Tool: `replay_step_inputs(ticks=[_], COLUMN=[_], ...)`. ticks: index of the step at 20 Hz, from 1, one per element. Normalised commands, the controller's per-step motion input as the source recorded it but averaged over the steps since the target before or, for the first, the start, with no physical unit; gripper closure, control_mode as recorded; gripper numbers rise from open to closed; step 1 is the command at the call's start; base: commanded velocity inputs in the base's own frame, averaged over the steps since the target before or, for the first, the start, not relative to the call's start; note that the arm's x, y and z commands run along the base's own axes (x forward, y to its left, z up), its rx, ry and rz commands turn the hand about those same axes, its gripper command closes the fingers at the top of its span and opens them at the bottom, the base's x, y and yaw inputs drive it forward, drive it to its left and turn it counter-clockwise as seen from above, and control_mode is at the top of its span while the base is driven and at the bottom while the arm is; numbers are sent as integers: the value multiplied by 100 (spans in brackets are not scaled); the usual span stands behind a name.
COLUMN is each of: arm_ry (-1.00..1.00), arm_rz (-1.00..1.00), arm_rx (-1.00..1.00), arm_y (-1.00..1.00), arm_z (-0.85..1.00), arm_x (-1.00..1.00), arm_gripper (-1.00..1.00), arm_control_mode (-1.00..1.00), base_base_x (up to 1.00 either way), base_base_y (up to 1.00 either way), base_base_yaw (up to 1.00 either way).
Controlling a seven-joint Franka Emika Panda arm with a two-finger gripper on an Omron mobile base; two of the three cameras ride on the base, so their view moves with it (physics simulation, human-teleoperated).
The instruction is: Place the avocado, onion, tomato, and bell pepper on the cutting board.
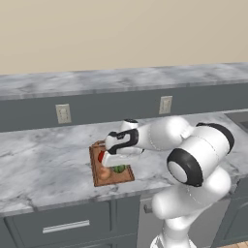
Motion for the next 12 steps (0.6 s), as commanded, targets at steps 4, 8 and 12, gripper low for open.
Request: replay_step_inputs(ticks=[4, 8, 12], arm_ry=[2, 0, -2], arm_rz=[0, 0, 0], arm_rx=[0, 0, 0], arm_y=[6, 0, 0], arm_z=[-37, -1, 1], arm_x=[5, 0, 0], arm_gripper=[-100, -100, -100], arm_control_mode=[-100, -100, -100], base_base_x=[0, 0, 0], base_base_y=[0, 0, 0], base_base_yaw=[0, 0, 0])
